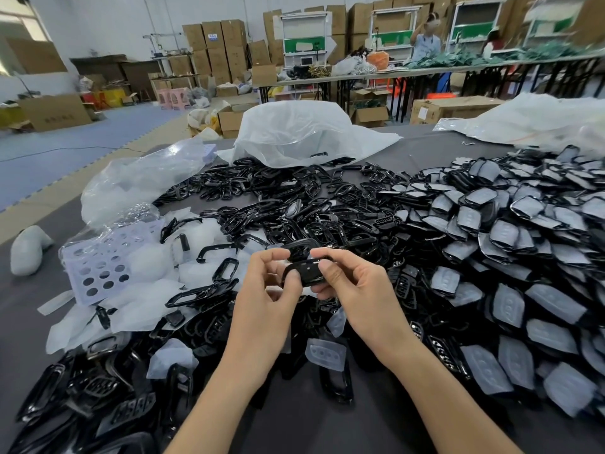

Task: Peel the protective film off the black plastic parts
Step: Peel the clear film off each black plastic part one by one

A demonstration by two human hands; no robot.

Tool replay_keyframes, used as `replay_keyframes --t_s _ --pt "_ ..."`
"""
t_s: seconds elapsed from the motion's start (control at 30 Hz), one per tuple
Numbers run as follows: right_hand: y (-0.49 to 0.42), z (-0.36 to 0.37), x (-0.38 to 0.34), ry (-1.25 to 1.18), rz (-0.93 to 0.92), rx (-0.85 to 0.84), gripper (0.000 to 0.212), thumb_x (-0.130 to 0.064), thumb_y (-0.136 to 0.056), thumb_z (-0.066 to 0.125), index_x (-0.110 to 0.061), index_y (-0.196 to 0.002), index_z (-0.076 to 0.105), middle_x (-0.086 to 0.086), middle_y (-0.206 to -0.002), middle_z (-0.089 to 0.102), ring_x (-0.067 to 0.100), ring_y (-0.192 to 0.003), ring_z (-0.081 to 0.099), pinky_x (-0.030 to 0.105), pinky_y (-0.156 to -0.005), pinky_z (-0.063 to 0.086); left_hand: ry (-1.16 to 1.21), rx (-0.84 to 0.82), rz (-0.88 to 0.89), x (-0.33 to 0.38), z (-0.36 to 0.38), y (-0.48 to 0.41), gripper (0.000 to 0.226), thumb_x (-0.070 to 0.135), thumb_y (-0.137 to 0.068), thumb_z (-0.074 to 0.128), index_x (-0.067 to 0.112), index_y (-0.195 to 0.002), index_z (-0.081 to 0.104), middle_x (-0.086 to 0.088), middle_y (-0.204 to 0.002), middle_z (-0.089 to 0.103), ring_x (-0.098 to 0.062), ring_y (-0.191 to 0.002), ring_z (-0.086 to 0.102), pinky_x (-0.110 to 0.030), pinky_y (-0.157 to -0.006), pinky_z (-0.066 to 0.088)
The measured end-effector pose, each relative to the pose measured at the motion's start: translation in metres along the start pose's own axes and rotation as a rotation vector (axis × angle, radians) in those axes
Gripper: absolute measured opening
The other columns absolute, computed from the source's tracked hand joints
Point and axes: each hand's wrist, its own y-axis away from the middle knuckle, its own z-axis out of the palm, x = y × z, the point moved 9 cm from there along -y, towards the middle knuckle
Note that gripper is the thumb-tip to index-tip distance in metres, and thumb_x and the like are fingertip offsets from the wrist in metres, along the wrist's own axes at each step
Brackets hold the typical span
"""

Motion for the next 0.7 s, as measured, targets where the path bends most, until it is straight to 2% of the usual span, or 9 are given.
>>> replay_keyframes --t_s 0.23,0.33,0.4,0.47,0.53,0.6,0.7 --pt "0.000 -0.003 0.006 0.046 0.042 0.001 0.014 -0.015 -0.095 0.068 -0.028 -0.100 0.071 -0.001 -0.084 0.076 0.014 -0.077 0.073 0.020 -0.069 0.054 -0.189 0.003 0.129 0.007 -0.004 0.001 0.024 0.029 -0.094 0.064 0.050 -0.104 0.057 0.021 -0.089 0.063 -0.003 -0.079 0.060 -0.007 -0.070 0.042" --pt "-0.002 -0.015 0.006 0.103 0.009 0.091 0.014 -0.018 -0.096 0.067 -0.033 -0.096 0.069 -0.002 -0.082 0.075 0.011 -0.074 0.072 0.021 -0.070 0.056 -0.311 -0.007 0.178 0.010 -0.010 0.003 0.021 0.038 -0.095 0.056 0.049 -0.112 0.053 0.024 -0.098 0.061 -0.001 -0.089 0.060 -0.008 -0.071 0.043" --pt "-0.005 -0.026 0.006 0.128 -0.003 0.165 0.014 -0.019 -0.096 0.066 -0.033 -0.094 0.068 -0.001 -0.080 0.075 0.011 -0.071 0.071 0.026 -0.071 0.058 -0.389 -0.031 0.195 0.010 -0.015 0.005 0.017 0.040 -0.095 0.054 0.047 -0.110 0.055 0.027 -0.101 0.060 0.002 -0.092 0.059 -0.007 -0.073 0.043" --pt "-0.006 -0.033 0.008 0.131 -0.002 0.217 0.016 -0.018 -0.096 0.065 -0.033 -0.092 0.066 -0.001 -0.081 0.075 0.012 -0.070 0.071 0.030 -0.072 0.058 -0.502 -0.101 0.232 0.009 -0.017 0.008 0.012 0.038 -0.095 0.053 0.044 -0.103 0.059 0.029 -0.101 0.060 0.003 -0.095 0.058 -0.011 -0.077 0.043" --pt "-0.007 -0.036 0.010 0.123 -0.003 0.245 0.017 -0.017 -0.096 0.065 -0.033 -0.091 0.066 -0.001 -0.080 0.074 0.012 -0.068 0.071 0.027 -0.069 0.056 -0.628 -0.213 0.309 0.012 -0.009 0.015 0.011 0.041 -0.094 0.050 0.042 -0.098 0.060 0.028 -0.096 0.060 0.001 -0.096 0.055 -0.015 -0.083 0.041" --pt "-0.007 -0.037 0.010 0.112 -0.001 0.260 0.017 -0.016 -0.097 0.065 -0.033 -0.091 0.066 -0.002 -0.079 0.074 0.011 -0.067 0.070 0.023 -0.066 0.054 -0.711 -0.341 0.349 0.012 0.003 0.022 0.018 0.050 -0.091 0.047 0.041 -0.095 0.062 0.025 -0.090 0.058 0.001 -0.097 0.050 -0.019 -0.088 0.038" --pt "-0.007 -0.038 0.010 0.098 0.000 0.278 0.016 -0.015 -0.097 0.064 -0.031 -0.092 0.066 -0.003 -0.080 0.074 0.010 -0.067 0.070 0.022 -0.066 0.055 -0.787 -0.455 0.367 0.009 0.016 0.032 0.032 0.061 -0.087 0.046 0.041 -0.102 0.067 0.025 -0.095 0.052 0.002 -0.104 0.043 -0.019 -0.097 0.030"
